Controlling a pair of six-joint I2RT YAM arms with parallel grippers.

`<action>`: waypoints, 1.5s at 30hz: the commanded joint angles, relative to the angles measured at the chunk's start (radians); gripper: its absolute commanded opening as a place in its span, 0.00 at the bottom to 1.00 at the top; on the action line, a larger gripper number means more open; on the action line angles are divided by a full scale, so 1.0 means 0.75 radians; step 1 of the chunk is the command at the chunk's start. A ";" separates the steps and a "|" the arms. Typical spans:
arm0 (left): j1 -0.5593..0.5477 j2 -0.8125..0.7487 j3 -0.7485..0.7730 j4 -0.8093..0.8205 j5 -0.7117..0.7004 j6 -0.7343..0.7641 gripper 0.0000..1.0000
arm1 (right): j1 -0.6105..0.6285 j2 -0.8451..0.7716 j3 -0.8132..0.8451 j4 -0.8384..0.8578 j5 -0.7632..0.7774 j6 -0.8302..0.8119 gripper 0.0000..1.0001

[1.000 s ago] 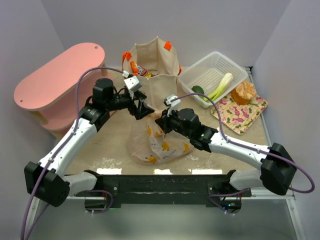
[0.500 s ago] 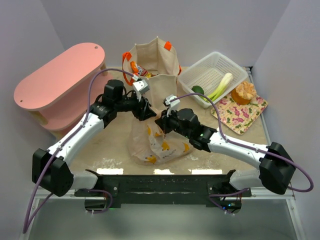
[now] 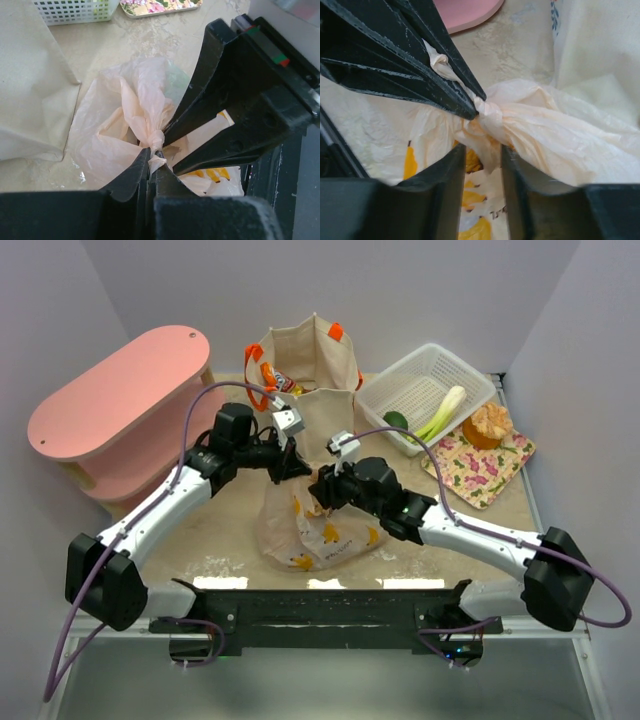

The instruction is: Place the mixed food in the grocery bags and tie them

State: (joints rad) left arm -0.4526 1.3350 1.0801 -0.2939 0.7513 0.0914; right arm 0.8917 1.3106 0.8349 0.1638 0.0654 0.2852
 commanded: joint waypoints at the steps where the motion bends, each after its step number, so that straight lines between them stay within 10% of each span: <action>1: -0.006 -0.111 -0.041 0.103 -0.012 0.017 0.00 | 0.003 -0.182 0.100 -0.201 -0.009 0.033 0.56; 8: -0.083 -0.266 -0.184 0.302 -0.124 -0.040 0.00 | 0.001 -0.385 0.081 -0.327 -0.012 0.580 0.64; 20: -0.321 -0.544 -0.407 0.437 -0.566 -0.048 0.00 | 0.003 -0.471 -0.291 0.323 -0.040 1.331 0.58; 45: -0.511 -0.590 -0.456 0.498 -0.762 -0.015 0.00 | 0.004 -0.297 -0.361 0.483 0.050 1.526 0.60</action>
State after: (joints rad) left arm -0.8158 0.9215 0.7380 -0.0006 0.2089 0.0669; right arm 0.8940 1.0653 0.5285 0.4953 0.0483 1.4220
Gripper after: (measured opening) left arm 0.036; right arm 0.603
